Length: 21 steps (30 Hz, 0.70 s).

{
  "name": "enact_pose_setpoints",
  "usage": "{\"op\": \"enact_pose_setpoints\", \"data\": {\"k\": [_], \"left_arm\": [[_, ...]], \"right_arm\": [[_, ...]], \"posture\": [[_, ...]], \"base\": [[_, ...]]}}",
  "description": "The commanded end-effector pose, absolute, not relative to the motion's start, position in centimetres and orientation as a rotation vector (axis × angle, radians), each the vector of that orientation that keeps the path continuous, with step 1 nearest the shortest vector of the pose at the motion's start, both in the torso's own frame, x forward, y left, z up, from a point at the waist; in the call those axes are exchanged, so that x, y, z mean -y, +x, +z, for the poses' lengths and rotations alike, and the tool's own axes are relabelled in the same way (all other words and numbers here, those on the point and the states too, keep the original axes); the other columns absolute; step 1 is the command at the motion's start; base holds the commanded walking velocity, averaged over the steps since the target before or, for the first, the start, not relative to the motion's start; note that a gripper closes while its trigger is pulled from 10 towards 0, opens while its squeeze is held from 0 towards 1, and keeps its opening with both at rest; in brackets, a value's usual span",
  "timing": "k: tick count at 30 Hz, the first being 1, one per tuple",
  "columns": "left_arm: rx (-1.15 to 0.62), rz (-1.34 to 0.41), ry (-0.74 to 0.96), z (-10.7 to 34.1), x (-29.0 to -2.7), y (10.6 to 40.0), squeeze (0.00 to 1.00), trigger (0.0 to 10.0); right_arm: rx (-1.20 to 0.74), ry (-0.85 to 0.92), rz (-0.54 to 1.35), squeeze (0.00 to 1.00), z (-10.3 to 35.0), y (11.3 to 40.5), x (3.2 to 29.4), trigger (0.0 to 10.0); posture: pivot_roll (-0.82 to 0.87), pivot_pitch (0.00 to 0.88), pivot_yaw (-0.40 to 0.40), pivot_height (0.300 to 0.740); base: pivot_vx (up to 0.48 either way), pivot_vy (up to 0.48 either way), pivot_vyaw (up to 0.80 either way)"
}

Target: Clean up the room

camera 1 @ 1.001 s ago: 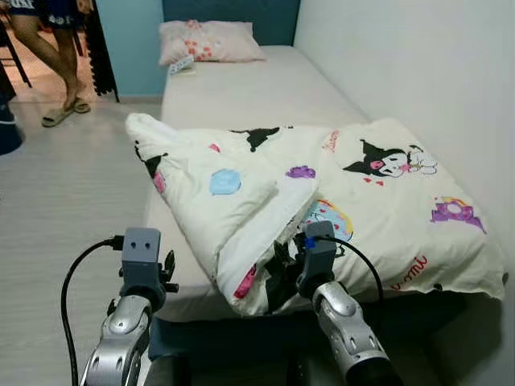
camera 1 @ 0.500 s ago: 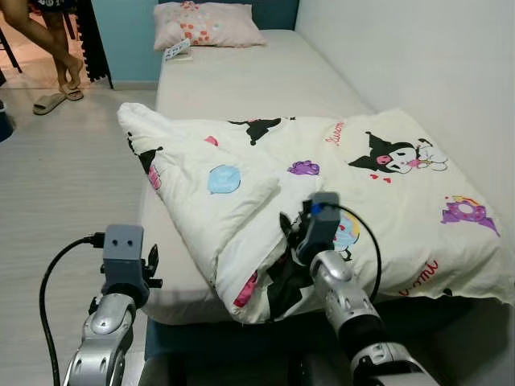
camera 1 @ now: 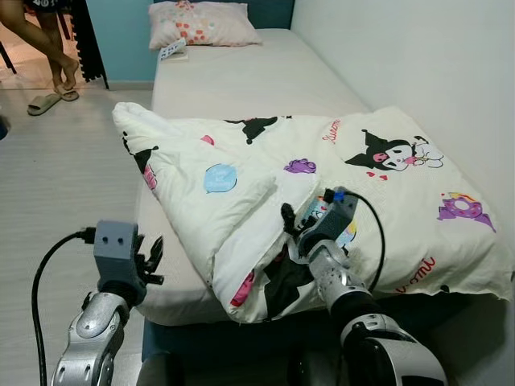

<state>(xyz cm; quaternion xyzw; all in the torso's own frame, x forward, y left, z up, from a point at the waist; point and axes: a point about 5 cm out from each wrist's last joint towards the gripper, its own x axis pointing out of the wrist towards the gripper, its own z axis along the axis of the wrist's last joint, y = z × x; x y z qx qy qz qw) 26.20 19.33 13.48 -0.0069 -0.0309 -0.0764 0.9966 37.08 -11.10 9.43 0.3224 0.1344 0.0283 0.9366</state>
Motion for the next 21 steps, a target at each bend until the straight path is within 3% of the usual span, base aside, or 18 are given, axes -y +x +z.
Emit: {"op": "enact_pose_setpoints", "data": {"k": [1, 9, 10, 11, 12, 13, 21], "left_arm": [[0.063, -0.215, -0.013, 13.5, -19.2, 25.6, 0.0, 10.0], [0.038, -0.258, 0.019, 13.3, -19.8, 24.8, 0.0, 10.0], [0.035, -0.237, 0.034, 13.3, -20.3, 24.7, 0.0, 10.0], [0.036, -0.218, 0.044, 13.3, -20.7, 24.6, 0.0, 10.0], [0.036, -0.218, 0.044, 13.3, -20.7, 24.6, 0.0, 10.0], [0.037, -0.21, 0.048, 13.4, -20.9, 24.6, 0.0, 10.0], [0.038, -0.208, 0.071, 13.5, -22.2, 24.1, 0.0, 10.0]], "right_arm": [[-0.303, 0.745, 0.07, 0.04, 9.2, 37.0, 10.8, 10.0], [-0.321, 0.804, 0.124, 0.0, 9.3, 37.0, 9.6, 10.0], [-0.317, 0.793, 0.133, 0.0, 9.4, 37.0, 9.4, 7.7], [-0.309, 0.78, 0.14, 0.0, 9.5, 37.1, 9.3, 1.5], [-0.309, 0.78, 0.14, 0.0, 9.5, 37.1, 9.3, 1.5], [-0.303, 0.775, 0.144, 0.0, 9.6, 37.1, 9.3, 0.0], [-0.281, 0.756, 0.187, 0.0, 9.9, 37.2, 8.9, 0.0]], "posture": [[0.12, 0.118, -0.104, 0.577], [0.12, 0.115, -0.103, 0.577], [0.12, 0.114, -0.106, 0.577], [0.12, 0.113, -0.108, 0.577], [0.12, 0.113, -0.108, 0.577], [0.12, 0.112, -0.11, 0.577], [0.12, 0.108, -0.113, 0.577]], "base": [[0.0, 0.0, 0.0], [0.0, 0.0, 0.0], [0.0, 0.0, 0.0], [0.0, 0.0, 0.0], [0.0, 0.0, 0.0], [0.0, 0.0, 0.0], [0.0, 0.0, 0.0]]}}
